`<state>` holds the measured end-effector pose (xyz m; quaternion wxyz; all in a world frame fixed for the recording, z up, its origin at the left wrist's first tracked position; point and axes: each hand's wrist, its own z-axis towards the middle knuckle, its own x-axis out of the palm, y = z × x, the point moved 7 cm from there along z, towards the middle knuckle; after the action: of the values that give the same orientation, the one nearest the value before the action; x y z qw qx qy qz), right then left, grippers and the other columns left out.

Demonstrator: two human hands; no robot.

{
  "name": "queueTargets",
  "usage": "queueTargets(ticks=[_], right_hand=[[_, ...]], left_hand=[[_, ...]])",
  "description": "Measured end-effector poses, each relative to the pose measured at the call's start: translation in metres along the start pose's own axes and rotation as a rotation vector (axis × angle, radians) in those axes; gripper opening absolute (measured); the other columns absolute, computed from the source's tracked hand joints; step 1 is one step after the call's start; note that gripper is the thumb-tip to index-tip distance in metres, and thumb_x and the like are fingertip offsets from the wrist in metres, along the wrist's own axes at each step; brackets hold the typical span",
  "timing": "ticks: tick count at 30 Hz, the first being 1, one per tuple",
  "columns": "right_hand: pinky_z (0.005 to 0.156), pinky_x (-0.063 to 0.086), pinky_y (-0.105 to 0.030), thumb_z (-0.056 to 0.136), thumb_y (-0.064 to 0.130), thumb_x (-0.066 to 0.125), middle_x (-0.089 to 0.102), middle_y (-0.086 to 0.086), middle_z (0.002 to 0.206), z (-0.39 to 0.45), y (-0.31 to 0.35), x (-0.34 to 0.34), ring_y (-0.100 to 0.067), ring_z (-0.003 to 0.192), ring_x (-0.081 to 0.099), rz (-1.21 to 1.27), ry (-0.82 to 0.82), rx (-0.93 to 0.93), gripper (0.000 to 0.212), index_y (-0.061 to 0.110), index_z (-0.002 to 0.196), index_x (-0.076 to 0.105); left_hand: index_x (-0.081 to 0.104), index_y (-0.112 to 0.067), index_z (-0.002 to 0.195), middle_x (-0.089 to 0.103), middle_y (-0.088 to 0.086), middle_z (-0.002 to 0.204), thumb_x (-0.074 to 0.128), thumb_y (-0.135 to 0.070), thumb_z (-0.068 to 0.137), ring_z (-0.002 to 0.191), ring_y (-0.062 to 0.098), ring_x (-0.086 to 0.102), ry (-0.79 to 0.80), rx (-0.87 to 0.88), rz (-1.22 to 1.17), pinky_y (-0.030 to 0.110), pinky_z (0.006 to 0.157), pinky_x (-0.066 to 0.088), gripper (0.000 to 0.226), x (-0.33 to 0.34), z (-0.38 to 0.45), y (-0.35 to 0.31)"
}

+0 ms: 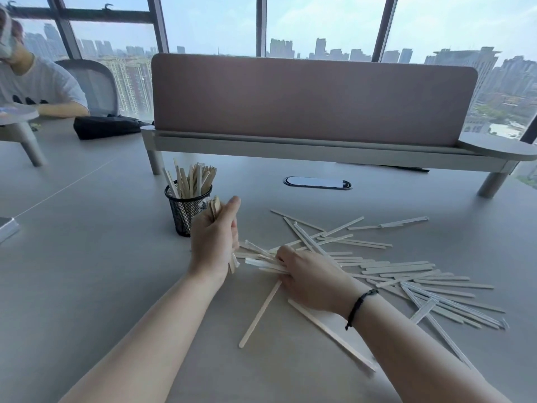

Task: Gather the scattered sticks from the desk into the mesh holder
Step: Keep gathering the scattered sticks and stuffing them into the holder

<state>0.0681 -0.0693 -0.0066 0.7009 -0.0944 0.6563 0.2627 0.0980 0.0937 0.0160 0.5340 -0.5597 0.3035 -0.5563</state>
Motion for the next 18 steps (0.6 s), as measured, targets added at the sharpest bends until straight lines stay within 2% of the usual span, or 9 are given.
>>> queueTargets(ticks=[2,4,6,8,9,11,13,15,18], right_hand=[[0.062,0.041,-0.042,0.097,0.027,0.048,0.061,-0.007,0.084,0.001,-0.003,-0.004,-0.035,0.078,0.056,0.047,-0.054,0.007,0.011,0.018,0.093,0.043],[0.058,0.035,-0.04,0.1,0.03,0.048,0.055,-0.002,0.072,0.003,-0.008,-0.016,-0.029,0.068,0.049,0.141,-0.129,0.036,0.021,0.018,0.083,0.042],[0.058,0.037,-0.04,0.1,0.035,0.05,0.055,-0.003,0.064,0.002,-0.012,-0.031,-0.023,0.059,0.05,0.299,-0.228,0.068,0.032,0.014,0.076,0.044],[0.053,0.041,-0.035,0.1,0.038,0.052,0.058,-0.017,0.058,0.0,-0.017,-0.043,-0.018,0.048,0.051,0.545,-0.329,0.125,0.044,0.006,0.07,0.045],[0.049,0.04,-0.032,0.098,0.038,0.055,0.054,-0.022,0.052,-0.002,-0.019,-0.047,-0.017,0.041,0.049,0.708,-0.37,0.149,0.051,0.002,0.065,0.041],[0.044,0.036,-0.029,0.092,0.041,0.066,0.038,-0.017,0.041,-0.005,-0.024,-0.051,-0.02,0.033,0.038,1.087,-0.443,0.147,0.061,0.006,0.055,0.033],[0.042,0.03,-0.027,0.082,0.046,0.074,0.028,-0.007,0.045,-0.008,-0.026,-0.054,-0.018,0.036,0.025,1.376,-0.472,0.131,0.062,0.012,0.055,0.029],[0.044,0.028,-0.031,0.081,0.046,0.076,0.025,-0.008,0.049,-0.009,-0.029,-0.054,-0.019,0.041,0.022,1.431,-0.49,0.106,0.066,0.009,0.059,0.026],[0.054,0.038,-0.041,0.084,0.038,0.072,0.036,-0.01,0.047,-0.011,-0.031,-0.049,-0.022,0.043,0.035,1.301,-0.521,0.132,0.053,0.012,0.054,0.036]], left_hand=[[0.035,-0.02,0.052,0.026,-0.005,0.042,0.06,-0.022,0.097,0.038,0.013,0.017,-0.002,-0.007,-0.011,0.022,0.044,0.015,0.052,-0.001,0.001,0.002],[0.035,-0.021,0.05,0.026,-0.004,0.041,0.06,-0.023,0.097,0.037,0.014,0.018,-0.002,-0.007,0.008,0.021,0.043,0.017,0.053,0.0,0.0,0.004],[0.034,-0.022,0.047,0.026,-0.005,0.04,0.06,-0.024,0.097,0.035,0.014,0.02,-0.004,-0.007,0.024,0.021,0.042,0.018,0.057,0.001,0.0,0.004],[0.031,-0.024,0.045,0.025,-0.005,0.04,0.06,-0.023,0.098,0.035,0.014,0.019,0.007,-0.005,0.016,0.021,0.041,0.018,0.06,0.003,-0.001,0.003],[0.029,-0.025,0.044,0.025,-0.005,0.039,0.06,-0.022,0.098,0.035,0.014,0.018,0.015,-0.003,0.013,0.02,0.04,0.018,0.061,0.004,-0.002,0.003],[0.029,-0.025,0.041,0.024,-0.005,0.039,0.06,-0.02,0.098,0.034,0.013,0.018,0.023,-0.004,0.015,0.019,0.039,0.019,0.064,0.005,-0.003,0.002],[0.03,-0.024,0.04,0.024,-0.005,0.038,0.06,-0.02,0.097,0.034,0.014,0.018,0.04,-0.008,0.016,0.019,0.04,0.02,0.065,0.007,-0.003,0.001],[0.031,-0.023,0.043,0.025,-0.004,0.039,0.062,-0.019,0.096,0.035,0.015,0.02,0.074,-0.009,0.027,0.02,0.041,0.021,0.062,0.009,-0.004,0.002],[0.034,-0.022,0.045,0.03,-0.001,0.04,0.066,-0.021,0.094,0.035,0.016,0.025,0.121,0.008,0.096,0.022,0.042,0.027,0.058,0.013,-0.006,0.006]])
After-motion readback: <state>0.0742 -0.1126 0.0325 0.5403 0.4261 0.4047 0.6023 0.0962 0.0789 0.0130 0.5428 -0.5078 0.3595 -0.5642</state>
